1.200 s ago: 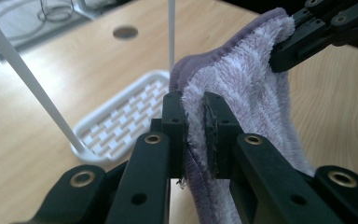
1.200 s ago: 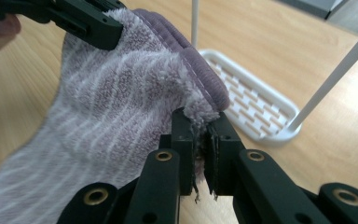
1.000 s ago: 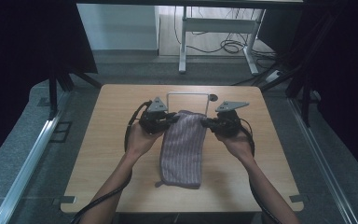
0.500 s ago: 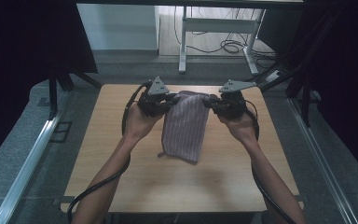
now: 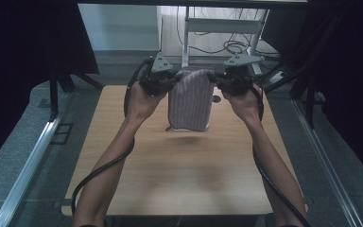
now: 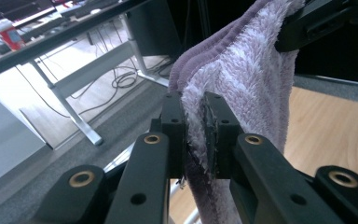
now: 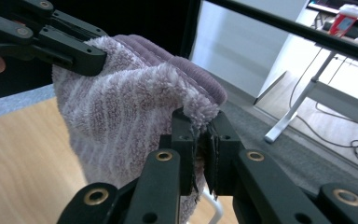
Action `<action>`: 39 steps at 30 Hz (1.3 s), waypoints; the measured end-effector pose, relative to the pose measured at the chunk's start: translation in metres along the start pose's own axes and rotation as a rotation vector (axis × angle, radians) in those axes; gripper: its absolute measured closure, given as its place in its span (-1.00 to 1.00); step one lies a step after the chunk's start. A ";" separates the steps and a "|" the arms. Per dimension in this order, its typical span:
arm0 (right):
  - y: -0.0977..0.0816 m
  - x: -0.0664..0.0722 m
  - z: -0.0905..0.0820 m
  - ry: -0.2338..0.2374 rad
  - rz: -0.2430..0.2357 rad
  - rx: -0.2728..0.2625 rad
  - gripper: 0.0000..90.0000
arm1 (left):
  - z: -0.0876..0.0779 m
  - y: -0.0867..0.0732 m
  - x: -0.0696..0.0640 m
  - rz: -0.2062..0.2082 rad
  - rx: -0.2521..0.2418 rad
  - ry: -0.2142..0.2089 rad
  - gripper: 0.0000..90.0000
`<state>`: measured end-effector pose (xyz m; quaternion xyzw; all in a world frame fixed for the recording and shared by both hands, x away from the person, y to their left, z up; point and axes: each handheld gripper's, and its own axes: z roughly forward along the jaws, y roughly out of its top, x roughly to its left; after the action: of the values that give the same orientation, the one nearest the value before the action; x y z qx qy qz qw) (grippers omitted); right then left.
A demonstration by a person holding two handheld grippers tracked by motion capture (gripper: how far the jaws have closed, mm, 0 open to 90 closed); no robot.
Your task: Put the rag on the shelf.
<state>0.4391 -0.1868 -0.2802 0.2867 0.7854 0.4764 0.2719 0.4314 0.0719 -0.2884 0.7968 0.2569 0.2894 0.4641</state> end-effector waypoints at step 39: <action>0.029 -0.067 0.077 -0.108 0.131 0.019 0.85 | 0.089 0.024 0.074 -0.197 0.046 0.149 0.75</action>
<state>0.5450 -0.1774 -0.2745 0.3652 0.7538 0.4695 0.2794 0.5485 0.0588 -0.2862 0.7544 0.3741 0.2948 0.4516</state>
